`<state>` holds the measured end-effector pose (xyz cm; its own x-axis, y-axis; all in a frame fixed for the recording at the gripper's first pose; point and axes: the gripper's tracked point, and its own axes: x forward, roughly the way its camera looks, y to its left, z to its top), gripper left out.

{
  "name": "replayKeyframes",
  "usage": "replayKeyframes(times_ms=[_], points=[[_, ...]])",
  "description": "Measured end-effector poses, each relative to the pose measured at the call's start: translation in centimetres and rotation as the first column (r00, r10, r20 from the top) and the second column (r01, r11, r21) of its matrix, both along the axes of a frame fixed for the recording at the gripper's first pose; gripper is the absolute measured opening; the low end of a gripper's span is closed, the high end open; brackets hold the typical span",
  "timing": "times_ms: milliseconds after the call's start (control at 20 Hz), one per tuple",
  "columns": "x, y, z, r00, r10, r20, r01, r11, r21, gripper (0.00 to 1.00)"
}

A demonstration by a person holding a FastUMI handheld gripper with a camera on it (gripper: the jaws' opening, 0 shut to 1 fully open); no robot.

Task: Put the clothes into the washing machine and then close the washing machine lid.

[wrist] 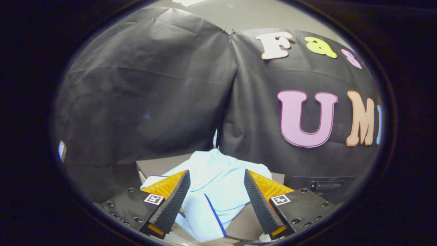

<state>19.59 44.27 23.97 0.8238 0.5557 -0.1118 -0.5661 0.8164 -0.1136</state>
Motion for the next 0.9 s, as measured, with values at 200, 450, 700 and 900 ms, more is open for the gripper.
replayKeyframes(times_ms=[200, 450, 700, 900], points=[[1.1, 2.0, -4.3, 0.988, 0.006, -0.157, -0.013, 0.999, -0.043, 0.98], [0.9, 2.2, -5.9, 0.958, 0.001, -0.288, 0.009, 0.999, 0.032, 0.91], [0.5, 2.7, -6.0, 0.958, 0.003, -0.286, 0.006, 0.999, 0.032, 0.31], [0.7, 3.0, -5.9, 0.947, 0.011, -0.320, 0.018, 0.996, 0.085, 0.08]])
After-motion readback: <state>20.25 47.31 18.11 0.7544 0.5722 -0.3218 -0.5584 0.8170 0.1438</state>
